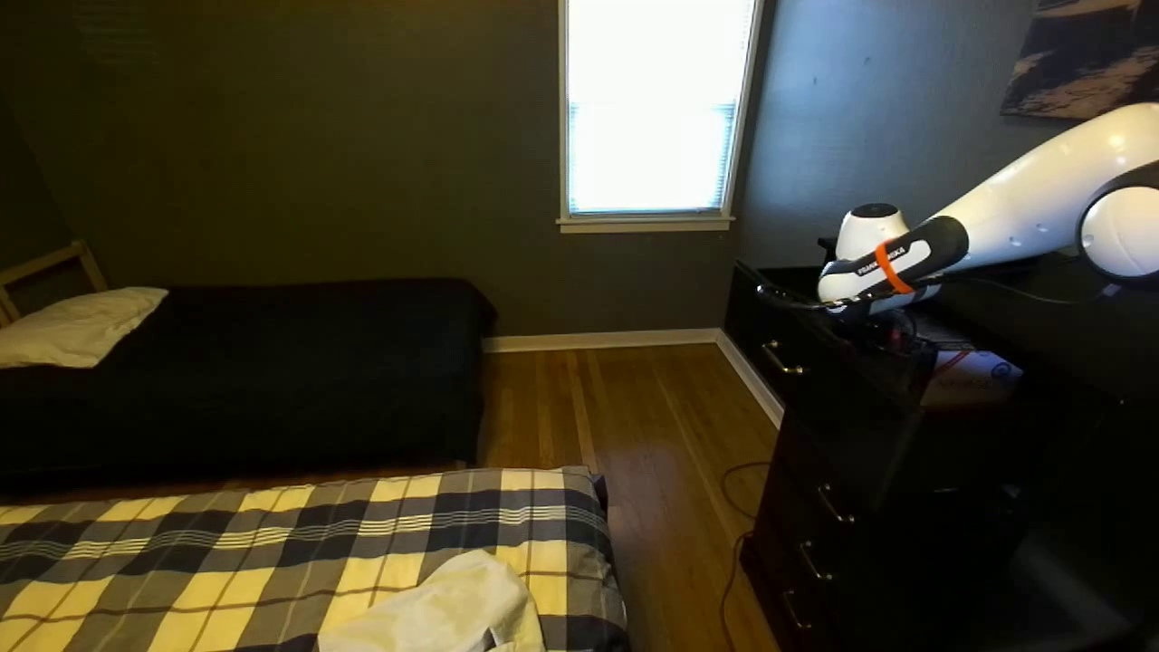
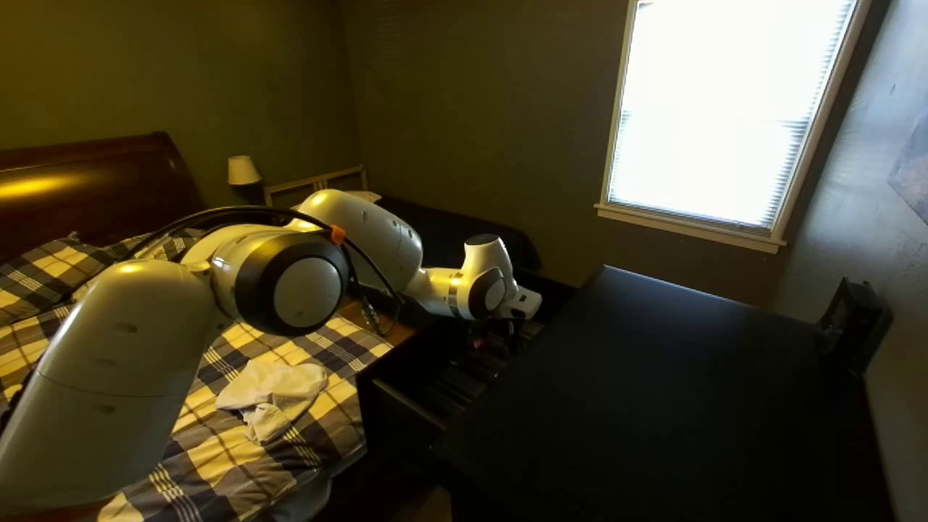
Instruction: Open the first top drawer, then remove the clear object from the drawer
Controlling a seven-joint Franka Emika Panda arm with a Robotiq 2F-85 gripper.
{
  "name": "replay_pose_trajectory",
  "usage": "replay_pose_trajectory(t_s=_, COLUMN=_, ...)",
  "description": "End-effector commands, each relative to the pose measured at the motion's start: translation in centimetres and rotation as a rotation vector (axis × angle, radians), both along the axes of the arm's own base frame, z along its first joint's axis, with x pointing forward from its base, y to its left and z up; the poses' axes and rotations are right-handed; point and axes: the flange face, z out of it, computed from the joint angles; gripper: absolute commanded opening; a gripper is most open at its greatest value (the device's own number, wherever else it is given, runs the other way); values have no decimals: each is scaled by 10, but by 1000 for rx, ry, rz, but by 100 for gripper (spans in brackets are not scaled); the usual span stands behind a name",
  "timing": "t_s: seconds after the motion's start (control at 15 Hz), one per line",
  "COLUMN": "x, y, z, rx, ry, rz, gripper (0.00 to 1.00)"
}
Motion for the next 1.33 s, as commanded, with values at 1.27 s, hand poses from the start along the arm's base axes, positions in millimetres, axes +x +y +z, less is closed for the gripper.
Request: replay_pose_trajectory(t_s=1.27, x=-26, y=58, z=140, rx=35, ry=-29, rz=47, gripper=25)
